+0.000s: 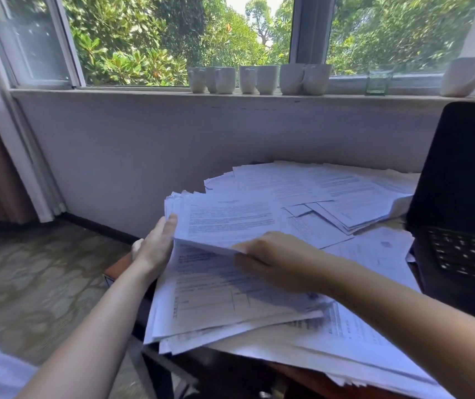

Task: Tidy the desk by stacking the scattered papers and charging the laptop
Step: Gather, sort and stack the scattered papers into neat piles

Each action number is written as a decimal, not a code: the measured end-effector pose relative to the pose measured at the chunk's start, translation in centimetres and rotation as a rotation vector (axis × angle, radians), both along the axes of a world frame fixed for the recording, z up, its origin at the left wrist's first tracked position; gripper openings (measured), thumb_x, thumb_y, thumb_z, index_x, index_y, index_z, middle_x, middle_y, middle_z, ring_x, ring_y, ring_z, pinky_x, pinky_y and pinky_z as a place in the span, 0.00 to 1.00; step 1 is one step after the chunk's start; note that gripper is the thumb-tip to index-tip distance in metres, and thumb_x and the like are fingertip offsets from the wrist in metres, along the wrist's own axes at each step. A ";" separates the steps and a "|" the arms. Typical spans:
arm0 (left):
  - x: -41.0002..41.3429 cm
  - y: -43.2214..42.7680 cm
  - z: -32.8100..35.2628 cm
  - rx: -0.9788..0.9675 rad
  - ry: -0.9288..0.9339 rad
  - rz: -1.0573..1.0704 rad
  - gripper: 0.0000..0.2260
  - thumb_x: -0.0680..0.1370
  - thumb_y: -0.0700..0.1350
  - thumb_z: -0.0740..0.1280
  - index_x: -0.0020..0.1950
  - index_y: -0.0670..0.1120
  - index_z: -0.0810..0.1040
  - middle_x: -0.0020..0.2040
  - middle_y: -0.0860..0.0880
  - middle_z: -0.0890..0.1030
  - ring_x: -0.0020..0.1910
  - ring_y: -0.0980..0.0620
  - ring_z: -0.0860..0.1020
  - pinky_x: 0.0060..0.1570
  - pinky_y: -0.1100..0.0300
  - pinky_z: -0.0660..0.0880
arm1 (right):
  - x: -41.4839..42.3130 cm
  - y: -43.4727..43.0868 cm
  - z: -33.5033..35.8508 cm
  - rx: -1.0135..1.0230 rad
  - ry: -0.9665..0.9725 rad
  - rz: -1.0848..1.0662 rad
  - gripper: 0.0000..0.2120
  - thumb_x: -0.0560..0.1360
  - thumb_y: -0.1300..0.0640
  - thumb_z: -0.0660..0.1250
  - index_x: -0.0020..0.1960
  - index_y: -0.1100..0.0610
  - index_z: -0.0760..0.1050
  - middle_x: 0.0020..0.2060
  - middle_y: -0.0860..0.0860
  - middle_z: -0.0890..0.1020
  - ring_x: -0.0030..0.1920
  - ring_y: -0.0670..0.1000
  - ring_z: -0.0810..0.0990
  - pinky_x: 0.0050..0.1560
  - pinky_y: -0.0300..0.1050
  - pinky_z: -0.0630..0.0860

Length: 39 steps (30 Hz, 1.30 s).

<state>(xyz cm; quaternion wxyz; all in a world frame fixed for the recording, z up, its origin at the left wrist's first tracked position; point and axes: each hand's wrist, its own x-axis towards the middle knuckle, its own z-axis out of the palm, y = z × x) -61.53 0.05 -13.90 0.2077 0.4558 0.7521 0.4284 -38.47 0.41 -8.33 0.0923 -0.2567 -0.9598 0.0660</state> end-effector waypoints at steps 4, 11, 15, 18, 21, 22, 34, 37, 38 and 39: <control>-1.1 0.1 -0.1 -0.014 -0.146 -0.101 0.27 0.63 0.75 0.56 0.54 0.63 0.77 0.59 0.55 0.79 0.68 0.45 0.69 0.71 0.45 0.60 | 0.0 -0.7 -0.4 -0.164 -0.054 0.072 0.17 0.82 0.50 0.52 0.35 0.53 0.61 0.29 0.49 0.68 0.33 0.50 0.66 0.41 0.50 0.67; -0.8 -0.1 -0.2 -0.091 0.203 -0.148 0.24 0.63 0.58 0.59 0.58 0.56 0.68 0.45 0.67 0.74 0.51 0.53 0.72 0.66 0.52 0.59 | -0.2 2.3 -0.5 -0.586 0.120 -0.021 0.22 0.81 0.46 0.53 0.59 0.58 0.79 0.55 0.48 0.82 0.48 0.37 0.78 0.56 0.35 0.72; -0.5 -0.2 -0.2 -0.037 0.249 -0.130 0.29 0.64 0.58 0.57 0.65 0.56 0.65 0.51 0.62 0.76 0.55 0.52 0.73 0.65 0.51 0.57 | 0.8 8.9 -1.8 -0.240 0.229 -0.363 0.13 0.79 0.52 0.62 0.59 0.55 0.79 0.58 0.51 0.80 0.59 0.51 0.76 0.62 0.46 0.71; -0.5 -0.1 -0.4 -0.012 0.260 -0.110 0.30 0.64 0.57 0.57 0.67 0.57 0.65 0.53 0.61 0.77 0.59 0.50 0.74 0.67 0.51 0.58 | 2.4 14.0 -2.6 -0.150 0.165 -0.672 0.19 0.77 0.52 0.62 0.68 0.53 0.71 0.67 0.53 0.72 0.68 0.55 0.68 0.67 0.49 0.65; -0.5 0.1 -0.5 -0.007 0.269 -0.092 0.28 0.64 0.57 0.57 0.64 0.56 0.66 0.54 0.59 0.78 0.60 0.50 0.74 0.68 0.51 0.58 | 3.8 16.5 -2.7 -0.117 0.128 -0.910 0.25 0.77 0.51 0.61 0.73 0.55 0.62 0.70 0.56 0.67 0.69 0.60 0.64 0.66 0.51 0.63; -0.6 0.2 -0.6 -0.005 0.273 -0.092 0.27 0.64 0.58 0.57 0.63 0.57 0.65 0.53 0.59 0.78 0.59 0.50 0.74 0.68 0.51 0.58 | 4.1 17.1 -2.8 -0.098 0.126 -0.955 0.26 0.77 0.50 0.60 0.73 0.56 0.61 0.70 0.57 0.66 0.69 0.61 0.63 0.65 0.51 0.63; -0.7 0.5 -0.9 -0.010 0.332 -0.075 0.30 0.64 0.58 0.56 0.66 0.55 0.64 0.52 0.58 0.76 0.59 0.51 0.73 0.66 0.52 0.58 | 4.1 21.2 -2.2 -0.213 0.319 -1.168 0.37 0.67 0.46 0.74 0.66 0.61 0.61 0.65 0.61 0.69 0.66 0.62 0.68 0.59 0.50 0.68; -0.6 0.5 -0.8 -0.019 0.339 -0.076 0.30 0.64 0.58 0.56 0.66 0.54 0.63 0.52 0.57 0.75 0.59 0.50 0.72 0.67 0.52 0.57 | 3.4 21.4 -2.0 -0.305 0.381 -1.209 0.36 0.68 0.50 0.75 0.67 0.63 0.61 0.66 0.61 0.68 0.67 0.62 0.66 0.60 0.49 0.68; -0.6 0.5 -0.8 -0.020 0.340 -0.077 0.30 0.64 0.58 0.56 0.66 0.54 0.63 0.52 0.57 0.75 0.59 0.50 0.72 0.67 0.51 0.57 | 3.2 21.4 -1.9 -0.309 0.390 -1.224 0.35 0.68 0.51 0.75 0.67 0.63 0.63 0.66 0.61 0.68 0.67 0.61 0.66 0.59 0.49 0.69; -0.6 0.4 -0.7 -0.019 0.341 -0.078 0.30 0.64 0.58 0.56 0.66 0.54 0.64 0.51 0.58 0.75 0.58 0.51 0.72 0.67 0.51 0.57 | 3.1 21.3 -1.9 -0.311 0.393 -1.236 0.33 0.68 0.53 0.75 0.65 0.64 0.65 0.64 0.61 0.70 0.65 0.61 0.68 0.57 0.48 0.70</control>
